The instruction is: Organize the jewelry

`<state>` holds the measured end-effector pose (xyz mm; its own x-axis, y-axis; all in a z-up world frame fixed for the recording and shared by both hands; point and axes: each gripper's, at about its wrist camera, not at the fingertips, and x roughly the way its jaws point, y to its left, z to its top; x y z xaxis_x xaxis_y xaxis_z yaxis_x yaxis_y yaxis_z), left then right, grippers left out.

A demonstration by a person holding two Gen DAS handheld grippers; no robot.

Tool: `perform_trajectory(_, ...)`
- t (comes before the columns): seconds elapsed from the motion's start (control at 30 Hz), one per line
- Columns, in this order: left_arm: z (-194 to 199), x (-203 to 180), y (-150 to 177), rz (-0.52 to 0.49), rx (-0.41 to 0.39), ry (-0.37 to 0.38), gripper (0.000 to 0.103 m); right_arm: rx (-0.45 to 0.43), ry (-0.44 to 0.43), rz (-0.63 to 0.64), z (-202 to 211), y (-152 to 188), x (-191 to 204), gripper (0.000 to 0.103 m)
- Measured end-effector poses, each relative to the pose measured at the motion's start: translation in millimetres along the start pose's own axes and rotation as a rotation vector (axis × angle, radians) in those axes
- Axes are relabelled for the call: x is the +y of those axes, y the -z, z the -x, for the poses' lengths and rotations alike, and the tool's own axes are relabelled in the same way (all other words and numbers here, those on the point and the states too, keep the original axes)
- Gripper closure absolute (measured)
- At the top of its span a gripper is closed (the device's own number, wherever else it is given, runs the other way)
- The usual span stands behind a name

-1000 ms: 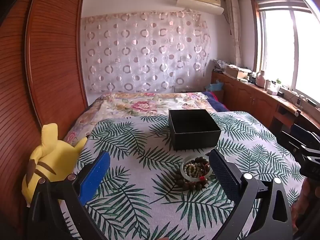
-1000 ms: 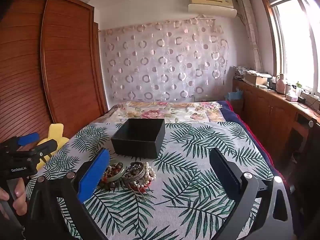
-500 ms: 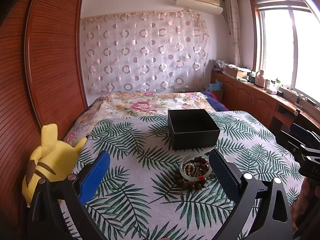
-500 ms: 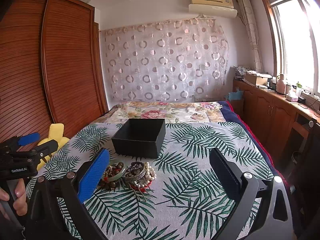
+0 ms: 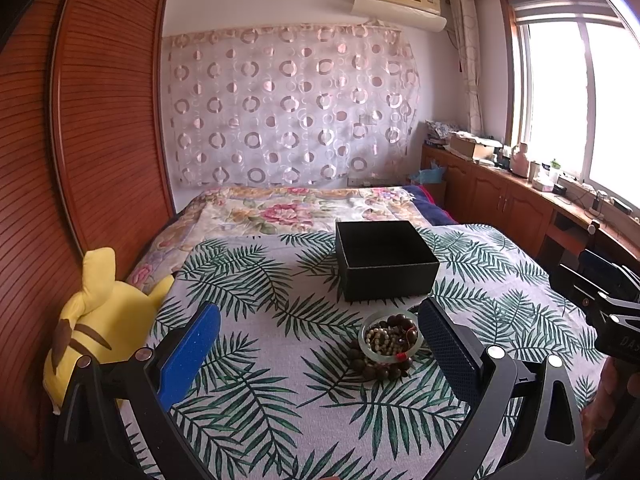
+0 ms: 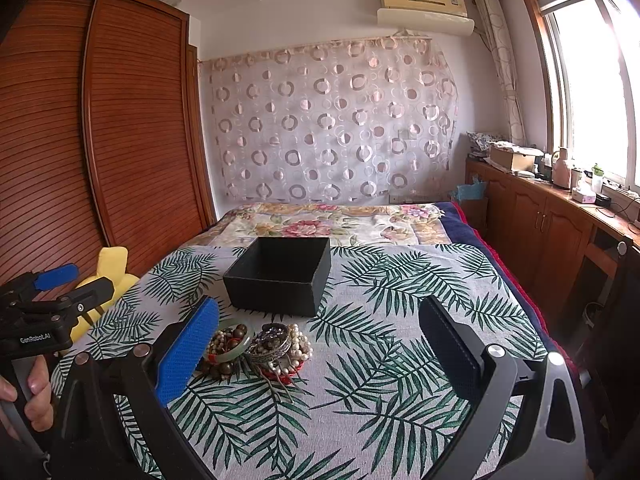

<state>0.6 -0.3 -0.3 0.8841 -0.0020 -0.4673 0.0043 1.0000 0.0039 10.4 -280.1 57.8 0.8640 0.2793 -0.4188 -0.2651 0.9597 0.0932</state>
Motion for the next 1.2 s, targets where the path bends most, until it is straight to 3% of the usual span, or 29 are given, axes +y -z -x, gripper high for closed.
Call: perform_trajectory(1.2,3,-12,-18,0.003,-0.008,0.004,0.007,-0.003,-0.001,0.001,0,-1,0,0.002)
